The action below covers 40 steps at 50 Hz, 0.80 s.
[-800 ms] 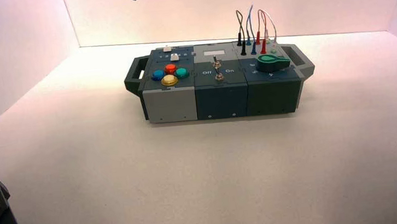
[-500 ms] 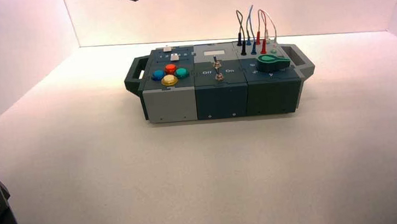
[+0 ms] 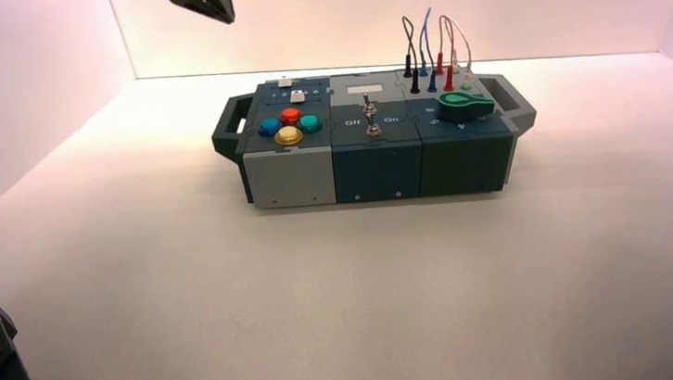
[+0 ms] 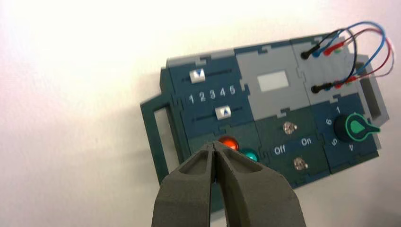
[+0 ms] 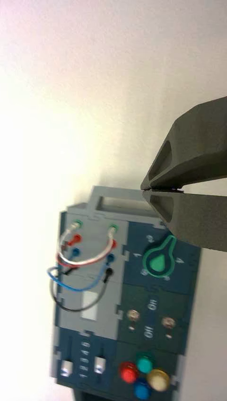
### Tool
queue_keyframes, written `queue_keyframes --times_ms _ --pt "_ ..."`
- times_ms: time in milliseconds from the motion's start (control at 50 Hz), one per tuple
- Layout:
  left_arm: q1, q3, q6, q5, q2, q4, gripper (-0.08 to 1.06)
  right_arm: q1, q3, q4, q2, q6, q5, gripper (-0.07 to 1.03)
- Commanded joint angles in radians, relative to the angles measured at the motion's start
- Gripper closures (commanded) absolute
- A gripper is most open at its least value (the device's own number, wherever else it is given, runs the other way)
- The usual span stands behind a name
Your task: Flip the top switch on with the right gripper.
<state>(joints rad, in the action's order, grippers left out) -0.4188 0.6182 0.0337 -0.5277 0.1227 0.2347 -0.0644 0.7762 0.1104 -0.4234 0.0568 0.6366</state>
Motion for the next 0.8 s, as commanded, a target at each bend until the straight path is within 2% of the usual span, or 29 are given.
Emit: queue_keyframes --times_ms 20,160,240,340,520,660,680,740,800 --pt "0.003 -0.015 0.014 -0.025 -0.006 0.008 1.01 -0.066 -0.049 0.005 -0.003 0.002 0.057 0.98" --pt "0.003 -0.037 0.031 -0.071 -0.029 0.018 1.01 -0.146 -0.094 0.005 -0.002 0.002 0.144 0.98" --pt "0.003 -0.058 0.054 -0.120 -0.051 0.018 1.01 -0.181 -0.130 0.006 -0.002 -0.002 0.209 0.98" --pt "0.003 -0.083 0.060 -0.146 -0.080 0.008 1.01 -0.199 -0.158 0.009 0.000 -0.003 0.250 0.98" --pt "0.017 -0.114 0.057 -0.149 -0.155 -0.012 1.01 -0.210 -0.192 0.072 0.003 0.002 0.314 0.98" --pt "0.031 -0.152 0.021 -0.155 -0.227 -0.040 1.01 -0.265 -0.201 0.084 0.005 0.002 0.327 0.98" --pt "0.034 -0.161 0.014 -0.155 -0.241 -0.061 1.01 -0.285 -0.202 0.084 0.011 0.000 0.327 0.98" --pt "0.037 -0.167 0.012 -0.160 -0.256 -0.081 1.01 -0.308 -0.199 0.086 0.017 -0.002 0.327 0.98" --pt "0.040 -0.172 0.014 -0.161 -0.268 -0.083 1.01 -0.330 -0.199 0.087 0.023 -0.003 0.327 0.98"
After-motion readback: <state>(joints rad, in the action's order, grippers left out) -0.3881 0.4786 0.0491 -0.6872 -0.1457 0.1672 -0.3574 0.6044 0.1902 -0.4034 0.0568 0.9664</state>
